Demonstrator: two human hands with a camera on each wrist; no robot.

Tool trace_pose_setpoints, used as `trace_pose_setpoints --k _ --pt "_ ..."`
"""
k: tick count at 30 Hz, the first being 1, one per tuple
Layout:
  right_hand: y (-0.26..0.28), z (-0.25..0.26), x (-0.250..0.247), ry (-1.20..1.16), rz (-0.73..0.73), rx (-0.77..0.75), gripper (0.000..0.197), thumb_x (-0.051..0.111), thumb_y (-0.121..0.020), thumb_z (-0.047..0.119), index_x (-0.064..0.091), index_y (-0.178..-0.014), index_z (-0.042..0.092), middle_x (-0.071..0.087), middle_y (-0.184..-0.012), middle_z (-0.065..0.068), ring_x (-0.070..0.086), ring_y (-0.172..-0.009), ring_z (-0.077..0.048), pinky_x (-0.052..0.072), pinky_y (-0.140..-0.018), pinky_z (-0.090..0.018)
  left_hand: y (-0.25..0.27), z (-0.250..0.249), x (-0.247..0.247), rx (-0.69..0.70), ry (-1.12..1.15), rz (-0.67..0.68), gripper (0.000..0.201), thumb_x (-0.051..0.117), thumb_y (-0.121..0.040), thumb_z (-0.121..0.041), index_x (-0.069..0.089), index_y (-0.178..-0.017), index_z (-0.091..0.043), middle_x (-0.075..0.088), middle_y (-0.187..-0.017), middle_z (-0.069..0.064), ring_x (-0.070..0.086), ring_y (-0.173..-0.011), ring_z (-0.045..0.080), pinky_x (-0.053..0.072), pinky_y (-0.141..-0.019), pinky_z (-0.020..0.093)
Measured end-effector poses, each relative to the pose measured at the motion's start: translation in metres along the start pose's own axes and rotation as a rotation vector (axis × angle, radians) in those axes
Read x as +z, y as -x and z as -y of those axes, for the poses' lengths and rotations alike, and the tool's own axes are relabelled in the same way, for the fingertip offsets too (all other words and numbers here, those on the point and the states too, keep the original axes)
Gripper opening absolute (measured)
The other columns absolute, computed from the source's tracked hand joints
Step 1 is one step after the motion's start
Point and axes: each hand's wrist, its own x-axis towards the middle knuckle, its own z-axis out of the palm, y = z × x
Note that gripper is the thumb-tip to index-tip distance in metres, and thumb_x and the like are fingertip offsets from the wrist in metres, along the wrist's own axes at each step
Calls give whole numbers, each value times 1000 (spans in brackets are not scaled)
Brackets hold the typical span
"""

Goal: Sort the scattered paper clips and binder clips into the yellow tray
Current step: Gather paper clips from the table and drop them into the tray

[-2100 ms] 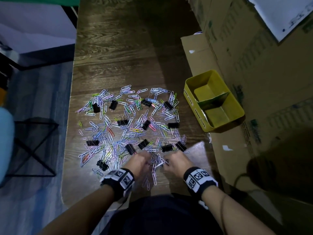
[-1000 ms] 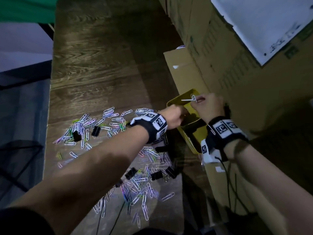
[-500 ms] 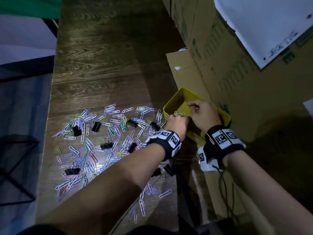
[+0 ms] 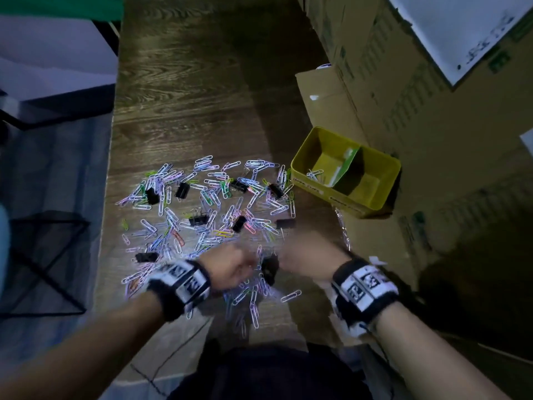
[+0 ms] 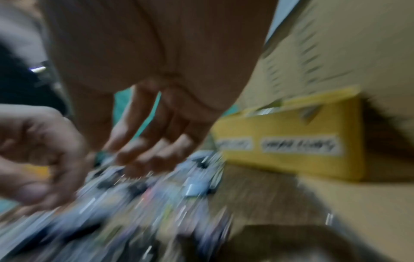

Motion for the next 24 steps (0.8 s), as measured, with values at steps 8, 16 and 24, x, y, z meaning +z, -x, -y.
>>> trace_pose_setpoints --k 8,16,24 --pt "-1 0 97 276 434 95 23 67 -81 34 69 -91 13 72 -93 -6 65 -86 -23 52 -78 -31 55 -4 112 -211 103 238 17 53 -85 -32 62 -93 -20 61 -100 0 58 -94 19 42 -76 22" --pt "14 7 115 471 95 270 97 58 -65 75 29 -133 13 35 -138 -21 37 -128 -37 38 -104 -44 52 2 126 -528 34 -296 58 64 -69 -62 47 -114 -31 44 -115 0 47 -102 19 48 -83 33" --pt "1 26 134 521 28 145 66 67 -81 34 32 -129 6 38 -131 -20 37 -121 -36 36 -101 -42 29 -4 133 -481 91 -339 45 63 -80 -27 52 -123 -16 47 -122 9 49 -108 28 44 -95 38"
